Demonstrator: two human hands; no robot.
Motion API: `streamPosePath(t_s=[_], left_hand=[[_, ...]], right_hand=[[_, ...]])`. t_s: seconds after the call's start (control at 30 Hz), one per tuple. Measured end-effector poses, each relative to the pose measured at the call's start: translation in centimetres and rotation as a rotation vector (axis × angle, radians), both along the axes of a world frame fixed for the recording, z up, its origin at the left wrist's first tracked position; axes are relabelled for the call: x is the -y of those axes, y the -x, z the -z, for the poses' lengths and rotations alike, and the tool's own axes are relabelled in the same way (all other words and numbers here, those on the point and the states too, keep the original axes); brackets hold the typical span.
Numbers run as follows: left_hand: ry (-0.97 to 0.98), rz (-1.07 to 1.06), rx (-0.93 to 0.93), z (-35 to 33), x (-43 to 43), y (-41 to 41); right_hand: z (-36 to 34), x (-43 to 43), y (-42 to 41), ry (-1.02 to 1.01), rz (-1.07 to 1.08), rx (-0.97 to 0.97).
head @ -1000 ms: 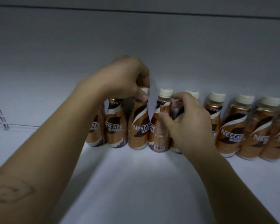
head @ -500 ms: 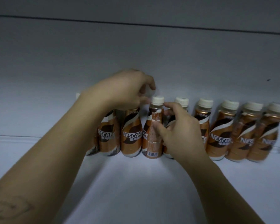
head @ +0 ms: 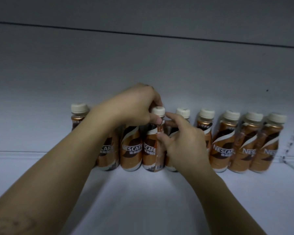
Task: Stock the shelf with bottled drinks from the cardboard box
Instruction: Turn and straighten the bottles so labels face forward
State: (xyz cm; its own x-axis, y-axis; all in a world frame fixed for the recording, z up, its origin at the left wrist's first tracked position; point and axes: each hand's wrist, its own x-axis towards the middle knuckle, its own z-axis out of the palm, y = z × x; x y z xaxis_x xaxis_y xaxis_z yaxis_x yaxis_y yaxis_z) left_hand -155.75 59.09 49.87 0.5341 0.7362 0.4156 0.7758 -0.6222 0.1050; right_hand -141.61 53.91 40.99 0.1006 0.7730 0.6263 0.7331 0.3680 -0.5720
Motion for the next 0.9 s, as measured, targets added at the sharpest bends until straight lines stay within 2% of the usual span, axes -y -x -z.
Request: streamPosePath(t_s=[0.17, 0.27, 0.4, 0.5, 0.57, 0.63, 0.73, 0.8, 0.9], left_hand=[[-0.010, -0.091, 0.088, 0.2, 0.1, -0.3], [-0.035, -0.152, 0.088, 0.3, 0.4, -0.9], [-0.050, -0.232, 0.059, 0.4, 0.7, -1.6], [-0.098, -0.265, -0.039, 0.5, 1.0, -1.9], [-0.185, -0.235, -0.078, 0.5, 1.2, -1.9], [-0.251, -0.116, -0.030, 0.4, 1.4, -2.0], [-0.241, 0.078, 0.096, 0.5, 2.0, -2.8], [-0.216, 0.113, 0.064, 0.8, 2.2, -3.6], [-0.174, 0.115, -0.058, 0.8, 1.8, -5.2]], right_hand=[[-1.5, 0.3, -2.6, -0.207, 0.164, -0.156], [-1.3, -0.1, -3.7, -0.120, 0.195, -0.158], [-0.6, -0.4, -3.7, 0.031, 0.098, -0.102], [-0.1, -0.6, -3.6, 0.030, 0.071, -0.091], [0.0, -0.6, -3.7, 0.027, 0.058, -0.110], [-0.4, -0.5, -4.1, -0.022, 0.042, -0.186], [-1.8, 0.0, -5.8, -0.237, 0.119, -0.404], [-2.5, 0.4, -7.2, -0.285, 0.166, -0.494], [-2.2, 0.4, -7.6, -0.165, 0.123, -0.378]])
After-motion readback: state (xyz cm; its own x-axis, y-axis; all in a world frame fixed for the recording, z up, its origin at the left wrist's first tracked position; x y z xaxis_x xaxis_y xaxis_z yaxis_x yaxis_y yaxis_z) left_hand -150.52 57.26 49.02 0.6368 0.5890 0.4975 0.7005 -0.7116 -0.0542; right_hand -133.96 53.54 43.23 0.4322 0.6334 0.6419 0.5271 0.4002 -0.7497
